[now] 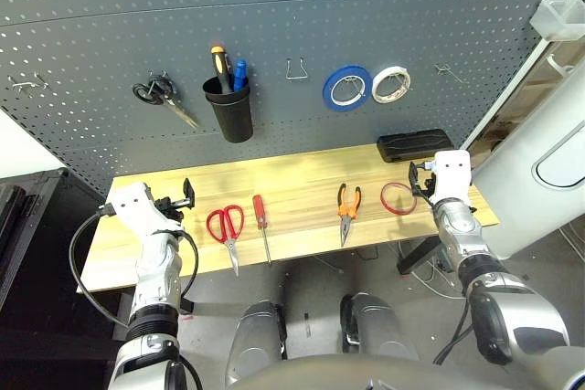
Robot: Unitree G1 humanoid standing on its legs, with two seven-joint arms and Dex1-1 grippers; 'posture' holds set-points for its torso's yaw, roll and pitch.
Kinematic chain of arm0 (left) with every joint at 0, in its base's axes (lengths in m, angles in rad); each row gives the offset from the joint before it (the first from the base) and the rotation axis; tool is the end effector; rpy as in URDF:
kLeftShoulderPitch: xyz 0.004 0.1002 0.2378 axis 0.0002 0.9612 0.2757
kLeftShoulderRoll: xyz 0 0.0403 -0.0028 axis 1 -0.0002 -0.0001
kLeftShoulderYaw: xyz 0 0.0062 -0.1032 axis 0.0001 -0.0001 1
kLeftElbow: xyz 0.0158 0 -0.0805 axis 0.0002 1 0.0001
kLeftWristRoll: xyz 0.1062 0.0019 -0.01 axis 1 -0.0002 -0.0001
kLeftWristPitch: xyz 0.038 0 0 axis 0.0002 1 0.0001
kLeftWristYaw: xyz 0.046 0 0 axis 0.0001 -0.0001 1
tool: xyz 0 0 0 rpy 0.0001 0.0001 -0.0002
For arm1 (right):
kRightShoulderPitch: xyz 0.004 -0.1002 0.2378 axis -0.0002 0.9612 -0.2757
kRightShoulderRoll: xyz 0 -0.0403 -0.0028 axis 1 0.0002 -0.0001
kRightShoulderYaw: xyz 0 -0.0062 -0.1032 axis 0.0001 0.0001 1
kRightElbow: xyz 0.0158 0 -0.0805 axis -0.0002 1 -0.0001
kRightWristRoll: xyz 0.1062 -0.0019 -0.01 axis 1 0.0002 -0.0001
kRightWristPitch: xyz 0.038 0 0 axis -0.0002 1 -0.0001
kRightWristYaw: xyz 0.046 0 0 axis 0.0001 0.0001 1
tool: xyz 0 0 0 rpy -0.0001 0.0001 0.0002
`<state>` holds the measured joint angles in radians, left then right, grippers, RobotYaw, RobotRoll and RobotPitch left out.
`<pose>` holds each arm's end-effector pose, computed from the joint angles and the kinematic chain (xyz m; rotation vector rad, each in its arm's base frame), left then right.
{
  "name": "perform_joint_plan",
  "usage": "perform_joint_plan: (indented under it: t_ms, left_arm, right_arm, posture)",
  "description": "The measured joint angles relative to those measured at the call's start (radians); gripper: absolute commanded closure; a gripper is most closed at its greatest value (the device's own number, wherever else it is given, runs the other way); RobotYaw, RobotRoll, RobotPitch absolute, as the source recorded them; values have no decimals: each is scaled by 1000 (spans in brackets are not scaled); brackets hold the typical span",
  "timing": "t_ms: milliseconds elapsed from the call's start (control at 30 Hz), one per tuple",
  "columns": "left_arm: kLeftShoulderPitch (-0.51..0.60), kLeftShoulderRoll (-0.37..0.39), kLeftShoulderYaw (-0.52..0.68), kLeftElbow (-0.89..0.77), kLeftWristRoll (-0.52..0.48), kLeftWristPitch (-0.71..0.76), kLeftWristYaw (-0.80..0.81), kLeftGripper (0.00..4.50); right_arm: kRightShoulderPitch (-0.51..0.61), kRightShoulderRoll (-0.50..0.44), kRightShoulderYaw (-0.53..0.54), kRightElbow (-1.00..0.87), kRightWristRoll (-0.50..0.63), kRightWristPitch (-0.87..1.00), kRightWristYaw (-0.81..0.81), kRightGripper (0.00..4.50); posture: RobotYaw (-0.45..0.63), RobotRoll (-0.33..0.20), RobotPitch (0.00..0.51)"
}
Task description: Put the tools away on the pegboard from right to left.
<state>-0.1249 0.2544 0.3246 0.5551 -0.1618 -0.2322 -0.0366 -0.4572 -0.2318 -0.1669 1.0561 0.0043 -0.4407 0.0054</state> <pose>0.2061 0.2692 -0.0001 0.0249 0.1252 0.3476 0.2629 -0.2215 -0.0069 -0.1482 0.1437 -0.1373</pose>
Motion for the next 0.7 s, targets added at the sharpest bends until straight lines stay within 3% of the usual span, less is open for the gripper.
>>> perform_joint_plan:
  t_ms: [300,500,700]
  left_arm:
    - [-31,43,-3,-10,-8,16,-69,64]
    - [-19,138,-24,-114,-91,81,-307,64]
    - [64,242,-90,-302,-194,228,-613,64]
  right_arm:
    - [81,-3,-3,-198,43,49,65,0]
    - [128,-77,23,-435,6,401,70,0]
    - [114,-138,87,-592,11,723,238,0]
  posture:
    - [-130,0,54]
    - [-135,0,62]
    - [-137,0,90]
